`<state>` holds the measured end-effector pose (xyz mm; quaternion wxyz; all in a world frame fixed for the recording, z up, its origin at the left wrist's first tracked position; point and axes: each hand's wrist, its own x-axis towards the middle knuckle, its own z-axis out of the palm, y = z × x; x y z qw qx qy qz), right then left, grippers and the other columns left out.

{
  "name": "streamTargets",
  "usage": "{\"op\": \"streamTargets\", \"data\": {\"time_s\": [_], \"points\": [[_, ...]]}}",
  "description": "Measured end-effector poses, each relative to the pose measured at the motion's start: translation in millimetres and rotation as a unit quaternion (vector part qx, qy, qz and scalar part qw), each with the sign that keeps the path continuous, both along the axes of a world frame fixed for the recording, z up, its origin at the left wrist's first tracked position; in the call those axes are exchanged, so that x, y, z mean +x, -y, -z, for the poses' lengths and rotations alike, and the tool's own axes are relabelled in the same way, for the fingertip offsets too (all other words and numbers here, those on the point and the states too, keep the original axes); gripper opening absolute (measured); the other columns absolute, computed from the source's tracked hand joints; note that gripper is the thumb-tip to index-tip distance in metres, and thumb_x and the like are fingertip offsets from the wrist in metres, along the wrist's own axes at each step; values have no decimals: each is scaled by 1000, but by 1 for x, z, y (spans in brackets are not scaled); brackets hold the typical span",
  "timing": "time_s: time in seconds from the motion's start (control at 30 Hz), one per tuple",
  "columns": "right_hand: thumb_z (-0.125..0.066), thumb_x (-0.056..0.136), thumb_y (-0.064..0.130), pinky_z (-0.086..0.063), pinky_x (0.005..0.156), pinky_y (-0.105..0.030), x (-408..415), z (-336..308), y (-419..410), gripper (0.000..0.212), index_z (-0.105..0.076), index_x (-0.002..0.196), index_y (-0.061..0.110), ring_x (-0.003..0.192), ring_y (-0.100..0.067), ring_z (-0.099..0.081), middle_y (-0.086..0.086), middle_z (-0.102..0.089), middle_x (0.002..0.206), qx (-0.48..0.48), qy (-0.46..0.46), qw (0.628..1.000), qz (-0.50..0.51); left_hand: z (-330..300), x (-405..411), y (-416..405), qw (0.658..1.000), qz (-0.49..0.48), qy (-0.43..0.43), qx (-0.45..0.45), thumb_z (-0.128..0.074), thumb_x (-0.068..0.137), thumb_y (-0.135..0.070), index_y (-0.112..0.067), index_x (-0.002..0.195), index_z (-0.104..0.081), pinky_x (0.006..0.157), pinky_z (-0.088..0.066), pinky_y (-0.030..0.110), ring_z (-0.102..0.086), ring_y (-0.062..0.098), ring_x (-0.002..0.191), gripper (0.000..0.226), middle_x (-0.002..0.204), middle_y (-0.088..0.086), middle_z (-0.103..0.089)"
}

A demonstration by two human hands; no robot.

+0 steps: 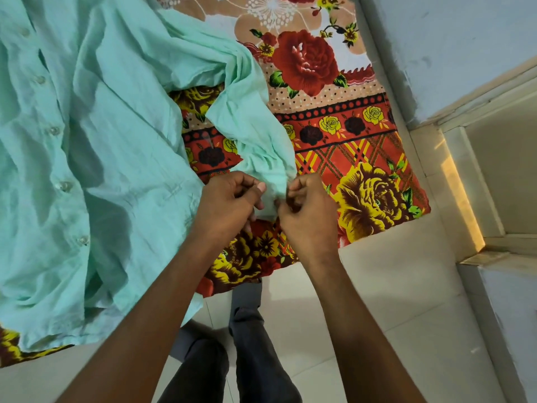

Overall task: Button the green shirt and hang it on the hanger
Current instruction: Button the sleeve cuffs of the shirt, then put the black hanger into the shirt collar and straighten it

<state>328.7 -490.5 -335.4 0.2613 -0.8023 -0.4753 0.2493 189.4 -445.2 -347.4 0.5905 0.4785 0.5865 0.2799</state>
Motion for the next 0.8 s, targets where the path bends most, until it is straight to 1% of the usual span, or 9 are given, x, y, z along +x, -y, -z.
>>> {"op": "streamTargets", "data": {"time_s": [0.1,0.2,0.27,0.33,0.43,0.5,0.57,0.67,0.8], "points": [[-70,89,13,-39,90,-18,-8,-13,-10,22,-62,109,17,116,-20,-54,1,-62,118,89,106,990,-29,-16,-17,-14,995,-61,-30,68,-70,96,-21,-16,93,-72,46,-54,29,-65,11,54,6,68,-1,-70],[-65,94,12,-41,111,-28,-30,-20,-33,23,-65,116,12,129,-21,-52,-4,-61,133,159,103,974,-123,-27,-53,-44,964,-100,-132,208,-69,94,-21,-17,102,-72,68,-62,33,-70,4,80,10,88,-9,-73],[-66,94,11,-42,114,-39,-55,-18,-67,26,-67,120,9,131,-26,-53,-8,-61,137,180,76,960,-200,-27,-94,-80,930,-131,-208,272,-67,95,-29,-19,113,-70,83,-60,39,-71,12,95,20,103,-6,-74],[-68,93,10,-40,116,-43,-84,-13,-110,30,-67,123,8,134,-29,-52,-10,-60,139,198,59,941,-269,-20,-144,-121,880,-151,-309,328,-64,97,-38,-17,124,-67,98,-53,40,-68,23,108,35,117,2,-72],[-67,95,14,-38,119,-44,-127,-7,-171,35,-66,129,6,140,-31,-49,-13,-58,145,225,59,906,-352,-7,-217,-181,812,-142,-427,373,-60,97,-46,-14,134,-59,102,-42,35,-58,31,118,49,125,12,-66],[-66,97,17,-36,121,-45,-160,-5,-211,39,-64,134,6,145,-33,-46,-13,-56,149,225,68,888,-396,0,-273,-230,778,-119,-499,362,-56,97,-50,-7,137,-55,104,-43,43,-54,37,121,58,129,19,-62],[-65,97,18,-35,122,-45,-194,-8,-248,41,-62,137,7,148,-32,-43,-13,-54,152,210,66,871,-440,5,-328,-273,767,-98,-558,302,-49,97,-58,-4,142,-49,109,-40,49,-50,41,129,70,135,24,-57],[-67,96,13,-36,122,-44,-242,-13,-296,42,-63,136,6,147,-31,-45,-13,-58,148,222,60,838,-494,26,-383,-298,775,-87,-590,208,-38,94,-66,-8,151,-39,120,-27,54,-33,43,146,81,155,25,-40],[-67,93,10,-36,122,-41,-297,-11,-358,41,-65,133,7,145,-31,-47,-12,-62,143,241,83,804,-538,56,-391,-302,785,-81,-592,166,-27,96,-70,-12,159,-28,125,-15,57,-20,38,155,86,166,21,-24]]}}
